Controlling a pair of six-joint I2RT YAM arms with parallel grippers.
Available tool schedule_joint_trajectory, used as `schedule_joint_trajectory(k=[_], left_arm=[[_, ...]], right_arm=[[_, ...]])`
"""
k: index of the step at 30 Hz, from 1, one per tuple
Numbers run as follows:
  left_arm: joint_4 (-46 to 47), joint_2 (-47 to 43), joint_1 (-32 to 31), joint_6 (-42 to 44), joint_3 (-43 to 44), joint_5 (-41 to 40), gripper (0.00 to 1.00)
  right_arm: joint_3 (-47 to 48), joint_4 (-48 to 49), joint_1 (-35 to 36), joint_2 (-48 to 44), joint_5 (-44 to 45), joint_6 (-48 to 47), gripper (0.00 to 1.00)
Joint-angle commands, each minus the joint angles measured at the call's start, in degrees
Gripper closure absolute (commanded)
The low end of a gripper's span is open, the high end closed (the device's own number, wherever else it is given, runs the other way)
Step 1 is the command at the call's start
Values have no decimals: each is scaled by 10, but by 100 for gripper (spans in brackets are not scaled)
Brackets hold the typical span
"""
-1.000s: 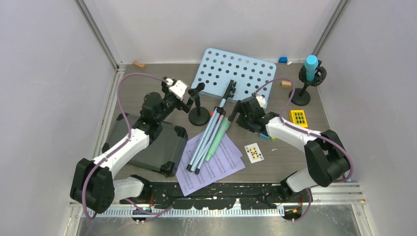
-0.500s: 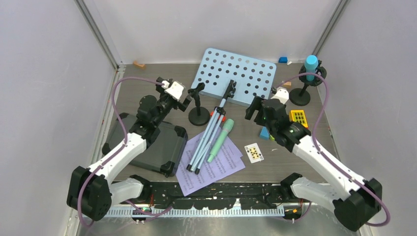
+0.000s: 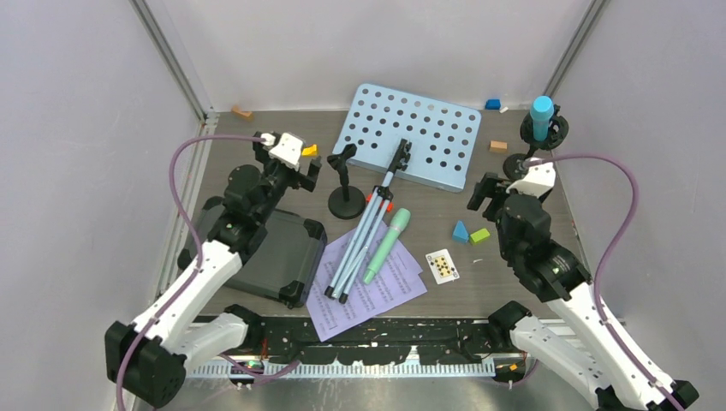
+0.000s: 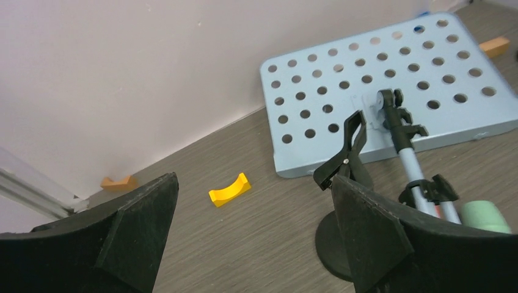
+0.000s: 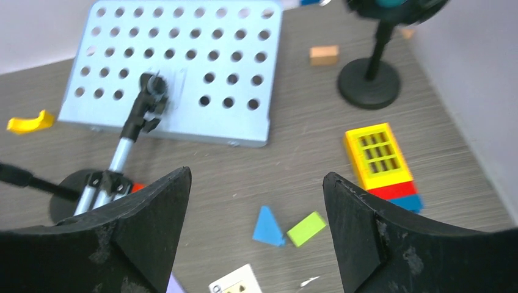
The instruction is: Pack up the instrument practice props
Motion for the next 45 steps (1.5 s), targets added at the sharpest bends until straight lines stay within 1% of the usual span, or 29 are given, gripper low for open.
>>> schedule_joint_trajectory(k=[1,5,6,9,10,13,14,17,18,19,22,25,29,35,38,41,45], left_arm=[[-175,-78,-3,-107,78,10,0],[-299,-164,-3,-188,64,3,0],[-320,-188,-3,-193,53,10,0],[-376,-260,-3,-201,18,11,0],[-392,-285,-3,-204,7,7,0],[-423,-349,-3,-209,-28,1,0],[-430,-370,-3,-207,-40,-2,0],[-446,-404,-3,-200,-64,-7,0],[-454,-409,-3,-194,-66,-5,0],[-462,-410,-3,-191,-68,-5,0],[-482,-402,-3,-174,-63,-2,0],[-506,-392,-3,-171,-52,-2,0],[-515,-389,-3,-202,-40,0,0],[-533,-375,-3,-221,-36,12,0],[-533,-377,-3,-222,-36,6,0],[-531,-383,-3,-224,-39,3,0],[-538,-400,-3,-223,-40,-4,0]], right_arm=[[11,52,-1,-16,98,-102,16],[0,115,0,-8,125,-194,16],[-12,147,0,-8,131,-214,15],[-46,231,0,-11,131,-325,15],[-61,283,0,-11,129,-348,14],[-78,363,0,7,133,-439,14],[-82,395,0,15,143,-455,14],[-85,457,0,59,168,-533,13],[-88,493,-1,71,169,-561,13],[-94,531,-1,77,167,-573,12],[-104,595,-5,101,159,-622,12],[-115,659,-23,123,145,-644,12],[-122,685,-55,143,118,-650,11],[-129,692,-123,150,75,-597,11],[-135,715,-154,162,45,-571,11],[-138,739,-175,182,22,-541,12],[-133,767,-191,218,10,-532,12]])
